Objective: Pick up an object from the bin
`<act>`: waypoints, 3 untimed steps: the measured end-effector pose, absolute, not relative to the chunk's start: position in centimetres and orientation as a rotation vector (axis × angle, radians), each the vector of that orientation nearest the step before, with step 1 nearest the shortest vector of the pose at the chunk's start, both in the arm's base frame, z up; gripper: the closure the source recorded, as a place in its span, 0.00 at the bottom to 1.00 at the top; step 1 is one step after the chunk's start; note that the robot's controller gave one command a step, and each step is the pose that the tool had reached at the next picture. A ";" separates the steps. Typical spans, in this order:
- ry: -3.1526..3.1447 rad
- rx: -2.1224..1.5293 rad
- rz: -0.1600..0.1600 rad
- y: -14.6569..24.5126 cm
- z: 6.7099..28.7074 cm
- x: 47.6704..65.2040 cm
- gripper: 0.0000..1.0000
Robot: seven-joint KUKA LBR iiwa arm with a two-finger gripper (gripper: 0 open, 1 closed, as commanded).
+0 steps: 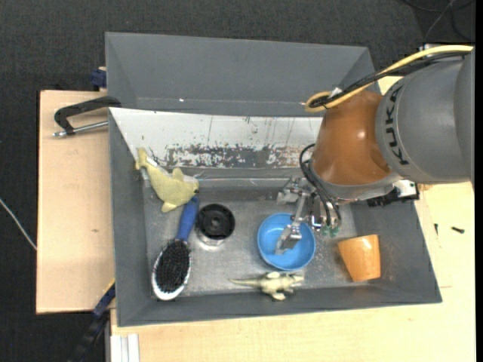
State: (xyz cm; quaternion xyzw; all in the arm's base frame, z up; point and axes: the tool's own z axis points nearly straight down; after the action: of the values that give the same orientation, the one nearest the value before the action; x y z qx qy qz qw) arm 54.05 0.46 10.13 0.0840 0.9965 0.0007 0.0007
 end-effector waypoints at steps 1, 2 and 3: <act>3.131 0.155 0.001 -1.0 12.6 53.5 0.00; 3.090 0.488 0.006 -0.1 7.7 52.0 0.00; 3.097 0.488 0.003 0.0 7.8 52.2 0.00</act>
Offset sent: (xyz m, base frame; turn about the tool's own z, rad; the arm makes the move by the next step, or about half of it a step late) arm -0.0071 -0.0150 0.0226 -0.0700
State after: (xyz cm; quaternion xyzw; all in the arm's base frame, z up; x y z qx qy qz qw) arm 52.17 -0.01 7.82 0.1557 0.9878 0.0009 0.0029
